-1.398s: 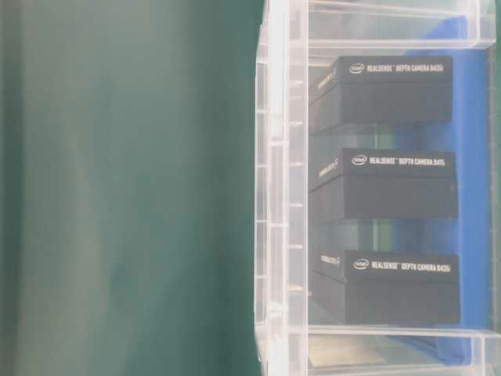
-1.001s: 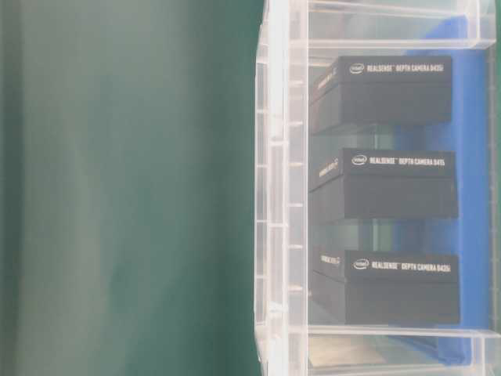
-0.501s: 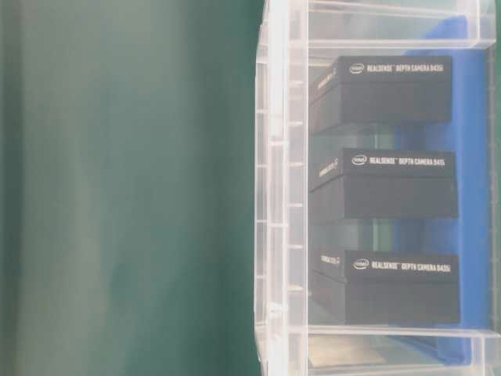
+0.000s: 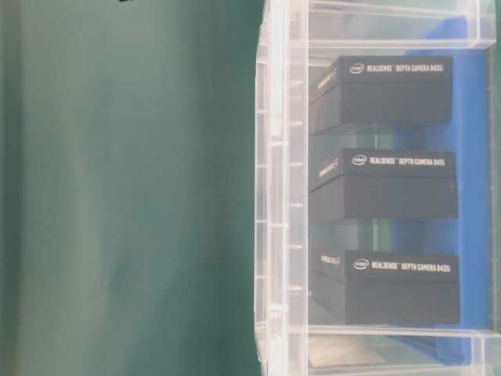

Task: Clamp the lid of the box with both arms, then lift and open it.
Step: 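Raise both grippers from the table sides toward the box, then move both grippers above the left and right ends of the lid, then lower both grippers onto the lid's left and right edges and clamp, then lift the clamped lid upward off the box with both grippers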

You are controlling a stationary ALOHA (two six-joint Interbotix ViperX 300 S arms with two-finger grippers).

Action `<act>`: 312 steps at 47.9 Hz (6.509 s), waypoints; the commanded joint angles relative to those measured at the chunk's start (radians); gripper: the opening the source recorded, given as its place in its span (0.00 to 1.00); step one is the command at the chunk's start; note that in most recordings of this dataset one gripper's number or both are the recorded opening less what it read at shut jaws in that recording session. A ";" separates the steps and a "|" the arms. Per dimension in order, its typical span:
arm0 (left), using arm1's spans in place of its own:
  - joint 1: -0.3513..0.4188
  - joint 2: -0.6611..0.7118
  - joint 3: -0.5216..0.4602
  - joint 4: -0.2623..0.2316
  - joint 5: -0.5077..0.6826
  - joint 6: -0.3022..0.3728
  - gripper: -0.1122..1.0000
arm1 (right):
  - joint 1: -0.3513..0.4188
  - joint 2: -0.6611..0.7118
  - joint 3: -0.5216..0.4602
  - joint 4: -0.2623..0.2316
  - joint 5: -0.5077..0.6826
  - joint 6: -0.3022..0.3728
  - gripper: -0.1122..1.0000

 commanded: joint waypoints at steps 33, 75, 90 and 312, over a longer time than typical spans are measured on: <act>0.011 0.186 -0.342 0.006 0.885 0.000 0.11 | -0.014 0.150 -0.324 -0.052 0.994 0.000 0.10; 0.011 0.368 -0.314 0.015 0.871 -0.002 0.11 | -0.014 0.314 -0.291 -0.074 1.043 -0.009 0.10; 0.051 0.408 -0.212 0.015 0.784 0.000 0.11 | -0.014 0.356 -0.190 -0.087 0.919 -0.003 0.10; 0.020 0.652 -0.652 0.006 1.037 0.327 0.11 | 0.091 0.489 -0.482 -0.098 0.879 -0.242 0.10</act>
